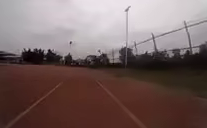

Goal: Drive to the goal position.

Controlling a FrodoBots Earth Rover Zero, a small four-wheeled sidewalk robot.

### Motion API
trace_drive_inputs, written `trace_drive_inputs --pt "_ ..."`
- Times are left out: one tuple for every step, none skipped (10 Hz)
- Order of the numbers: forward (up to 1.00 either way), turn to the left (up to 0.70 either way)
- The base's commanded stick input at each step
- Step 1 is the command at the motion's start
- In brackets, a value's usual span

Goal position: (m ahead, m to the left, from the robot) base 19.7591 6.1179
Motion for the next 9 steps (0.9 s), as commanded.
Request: trace_drive_inputs --pt "0.7 0.0" --pt "0.7 0.0" --pt "0.7 0.0" --pt "0.7 0.0" --pt "0.7 0.0" --pt "0.7 0.0" --pt "0.7 0.0" --pt "0.7 0.0" --pt "0.7 0.0"
